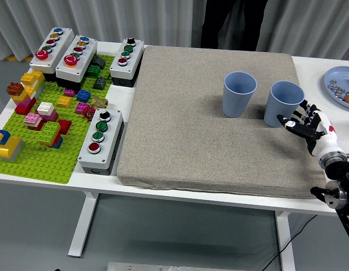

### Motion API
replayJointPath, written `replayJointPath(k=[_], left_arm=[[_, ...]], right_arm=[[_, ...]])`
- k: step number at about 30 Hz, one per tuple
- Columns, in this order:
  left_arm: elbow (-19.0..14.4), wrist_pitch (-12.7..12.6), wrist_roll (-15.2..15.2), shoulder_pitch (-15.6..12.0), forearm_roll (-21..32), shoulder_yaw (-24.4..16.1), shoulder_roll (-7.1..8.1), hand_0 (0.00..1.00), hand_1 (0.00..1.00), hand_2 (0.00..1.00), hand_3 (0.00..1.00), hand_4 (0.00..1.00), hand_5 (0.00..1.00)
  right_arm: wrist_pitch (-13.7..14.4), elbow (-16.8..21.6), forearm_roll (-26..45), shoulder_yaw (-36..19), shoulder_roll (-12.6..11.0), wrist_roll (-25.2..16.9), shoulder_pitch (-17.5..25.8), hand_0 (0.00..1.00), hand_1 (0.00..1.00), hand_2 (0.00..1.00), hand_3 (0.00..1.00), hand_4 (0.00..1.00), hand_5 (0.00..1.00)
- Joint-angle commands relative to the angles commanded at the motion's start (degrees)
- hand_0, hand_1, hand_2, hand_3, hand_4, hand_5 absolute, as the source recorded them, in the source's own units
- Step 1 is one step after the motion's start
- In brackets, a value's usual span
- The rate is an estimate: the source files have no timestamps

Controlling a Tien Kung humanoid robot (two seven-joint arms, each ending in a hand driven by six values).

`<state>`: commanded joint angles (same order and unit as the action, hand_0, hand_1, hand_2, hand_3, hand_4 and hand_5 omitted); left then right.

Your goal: Pick cup pour cup place

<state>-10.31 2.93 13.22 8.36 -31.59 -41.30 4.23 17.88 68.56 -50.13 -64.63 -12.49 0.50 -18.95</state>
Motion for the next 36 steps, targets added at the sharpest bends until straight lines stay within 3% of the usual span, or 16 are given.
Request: replayJointPath(k=[36], left_arm=[[0.00, 0.03, -0.17, 0.57, -0.06, 0.10, 0.14, 0.770, 0.785, 0.851, 0.732, 0.507, 0.978]], right_arm=[[-0.33, -0.80, 0.49, 0.98, -0.03, 0.08, -1.88, 0.894, 0.877, 0.973, 0.864, 0.832, 0.278]])
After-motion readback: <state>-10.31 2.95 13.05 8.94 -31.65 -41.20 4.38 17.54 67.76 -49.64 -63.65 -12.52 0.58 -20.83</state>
